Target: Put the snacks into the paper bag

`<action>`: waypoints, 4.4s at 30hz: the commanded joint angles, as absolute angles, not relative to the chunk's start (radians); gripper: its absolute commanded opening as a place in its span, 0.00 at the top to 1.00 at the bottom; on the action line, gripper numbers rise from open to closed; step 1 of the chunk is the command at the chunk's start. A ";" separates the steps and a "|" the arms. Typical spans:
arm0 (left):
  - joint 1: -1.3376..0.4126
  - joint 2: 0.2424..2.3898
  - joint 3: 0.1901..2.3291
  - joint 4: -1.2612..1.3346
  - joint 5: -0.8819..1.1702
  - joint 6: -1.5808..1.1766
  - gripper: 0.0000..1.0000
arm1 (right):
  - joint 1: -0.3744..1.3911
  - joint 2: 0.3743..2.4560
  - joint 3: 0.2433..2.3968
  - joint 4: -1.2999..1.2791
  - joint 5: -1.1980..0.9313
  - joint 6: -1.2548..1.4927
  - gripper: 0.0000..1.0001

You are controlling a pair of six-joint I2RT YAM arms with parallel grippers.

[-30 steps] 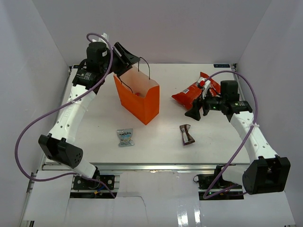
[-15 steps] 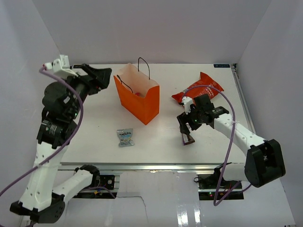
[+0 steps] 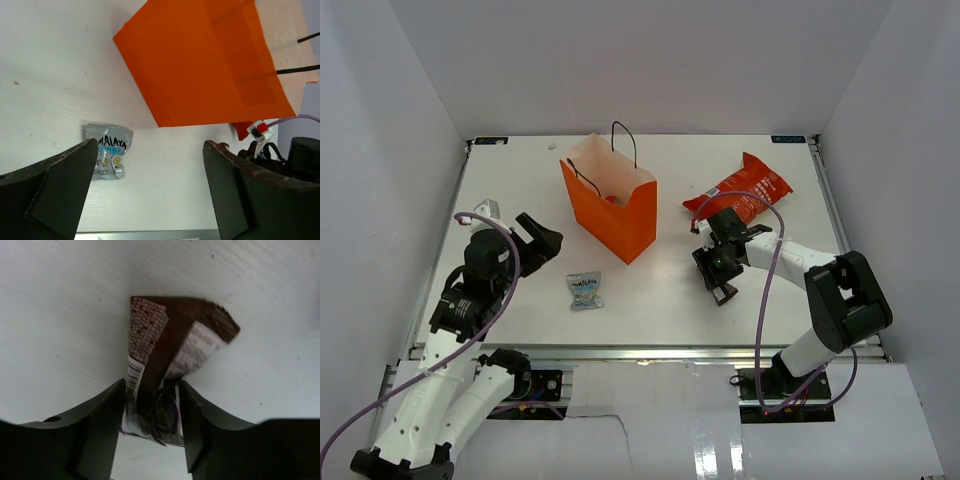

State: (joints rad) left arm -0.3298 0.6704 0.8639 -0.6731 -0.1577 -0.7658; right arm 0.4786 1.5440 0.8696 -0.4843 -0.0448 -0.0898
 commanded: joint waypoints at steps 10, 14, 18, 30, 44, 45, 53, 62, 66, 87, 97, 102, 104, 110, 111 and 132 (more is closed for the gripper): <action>-0.331 0.664 0.658 -0.706 -0.052 -0.922 0.04 | 0.482 1.451 0.907 -0.456 -0.133 -0.258 0.81; -0.333 0.696 0.609 -0.695 -0.009 -0.939 0.04 | 0.472 1.315 0.982 -0.486 -0.358 -0.549 0.84; -0.333 0.730 0.571 -0.669 0.055 -0.928 0.04 | 0.476 1.223 1.141 -0.492 -0.538 -0.724 0.83; -0.333 0.827 0.543 -0.655 0.094 -0.922 0.05 | 0.675 1.661 1.983 -0.577 -0.505 -0.464 0.80; -0.333 0.808 0.511 -0.640 0.130 -0.942 0.05 | 0.729 1.796 1.959 -0.448 -0.285 -0.356 0.63; -0.333 0.814 0.511 -0.640 0.132 -0.942 0.05 | 0.729 1.796 1.950 -0.452 -0.281 -0.353 0.59; -0.333 0.905 0.525 -0.615 0.114 -0.927 0.10 | 0.723 1.712 1.917 -0.494 -0.334 -0.353 0.42; -0.333 1.146 0.606 -0.554 0.060 -0.828 0.19 | 0.510 1.476 1.676 -0.575 -0.647 -0.443 0.35; -0.333 1.236 0.638 -0.505 0.080 -0.767 0.24 | 0.385 1.393 1.478 -0.577 -0.728 -0.442 0.35; -0.333 1.313 0.641 -0.457 0.064 -0.695 0.80 | 0.210 1.210 1.109 -0.575 -0.842 -0.462 0.35; -0.334 0.927 0.572 -0.459 0.167 -0.695 1.00 | 0.195 1.198 1.080 -0.575 -0.839 -0.466 0.35; -0.334 0.778 0.595 -0.477 0.253 -0.706 1.00 | 0.189 1.206 1.086 -0.575 -0.841 -0.469 0.35; -0.336 0.729 0.621 -0.488 0.282 -0.706 1.00 | 0.187 1.209 1.092 -0.575 -0.838 -0.472 0.35; -0.336 0.702 0.814 -0.499 0.428 -0.692 1.00 | 0.183 1.229 1.100 -0.571 -0.830 -0.480 0.35; -0.336 0.742 0.856 -0.521 0.471 -0.686 1.00 | 0.181 1.233 1.103 -0.569 -0.827 -0.480 0.35; -0.334 1.589 2.043 -0.779 0.333 -0.370 1.00 | 0.135 1.229 1.092 -0.565 -0.818 -0.472 0.34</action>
State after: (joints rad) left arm -0.3313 1.5433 1.9720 -0.7086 0.3885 -0.4564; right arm 0.1474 1.2556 1.0828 -0.5957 -0.8104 -0.4747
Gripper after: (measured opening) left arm 0.170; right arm 0.656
